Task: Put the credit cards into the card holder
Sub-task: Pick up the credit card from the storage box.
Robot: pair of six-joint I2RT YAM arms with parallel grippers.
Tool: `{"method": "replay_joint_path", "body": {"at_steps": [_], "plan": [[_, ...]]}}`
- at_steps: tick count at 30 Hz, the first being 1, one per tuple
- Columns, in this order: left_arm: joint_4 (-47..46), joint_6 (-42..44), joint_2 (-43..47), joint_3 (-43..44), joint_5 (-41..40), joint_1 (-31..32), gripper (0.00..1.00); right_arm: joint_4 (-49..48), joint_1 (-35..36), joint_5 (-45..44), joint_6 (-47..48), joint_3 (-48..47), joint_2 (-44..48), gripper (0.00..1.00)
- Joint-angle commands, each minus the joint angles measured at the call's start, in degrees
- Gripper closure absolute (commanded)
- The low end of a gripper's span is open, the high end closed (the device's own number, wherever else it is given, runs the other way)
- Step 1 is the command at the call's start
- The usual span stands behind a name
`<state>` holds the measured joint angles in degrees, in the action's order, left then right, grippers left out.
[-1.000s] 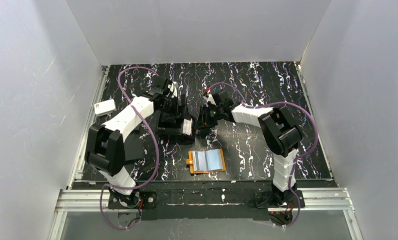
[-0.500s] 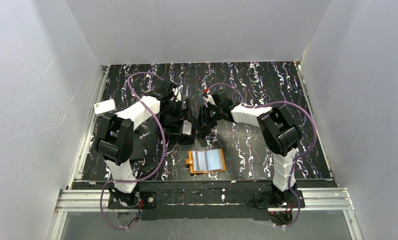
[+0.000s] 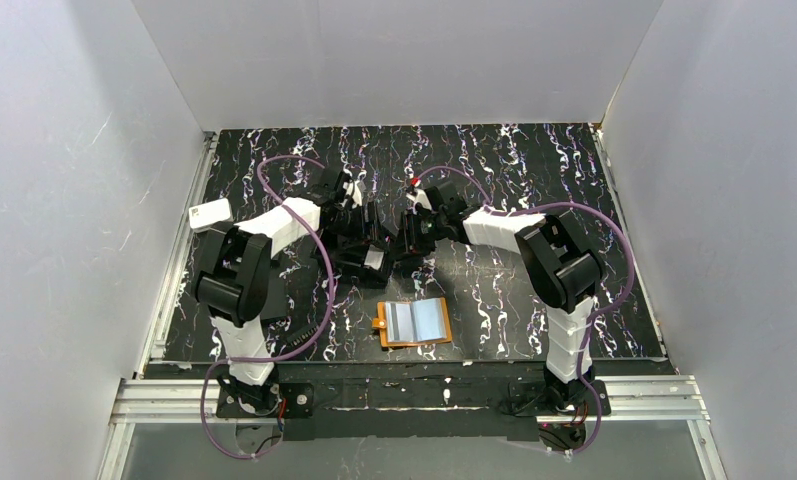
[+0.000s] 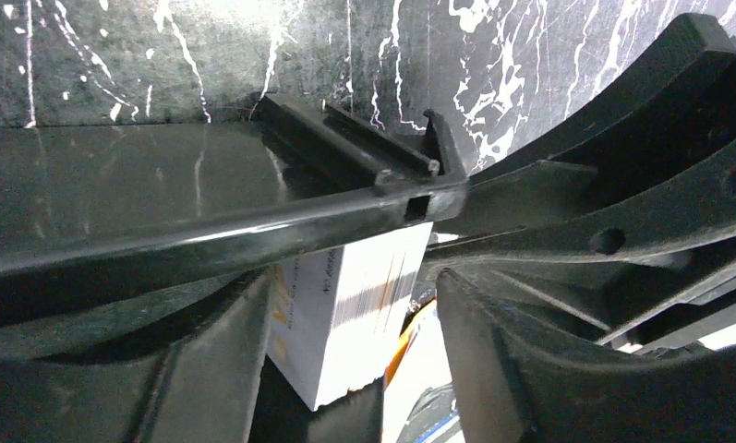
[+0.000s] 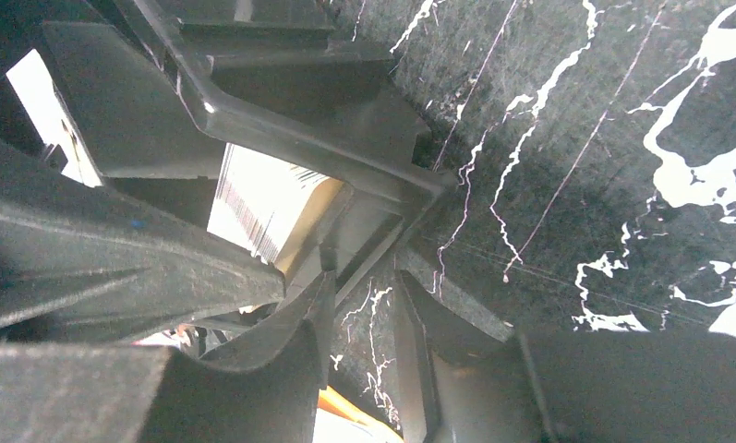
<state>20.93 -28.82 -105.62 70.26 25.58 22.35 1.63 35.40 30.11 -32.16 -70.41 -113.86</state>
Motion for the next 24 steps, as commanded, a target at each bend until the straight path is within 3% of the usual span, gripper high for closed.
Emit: {"method": "replay_joint_path", "body": {"at_steps": [1,6,24], "plan": [[-1.85,-1.63,4.05,-1.45,4.80,-0.27,0.44,-1.10,0.07,0.18,0.25,-2.30,-0.31,0.63],[-1.59,-1.50,5.64,-2.32,4.32,-0.36,0.62,-1.10,0.11,0.28,0.17,-2.20,-0.14,0.63],[1.57,0.43,7.19,-1.41,1.66,-0.32,0.87,-1.10,0.14,0.48,0.33,-2.34,-0.32,0.63]]}}
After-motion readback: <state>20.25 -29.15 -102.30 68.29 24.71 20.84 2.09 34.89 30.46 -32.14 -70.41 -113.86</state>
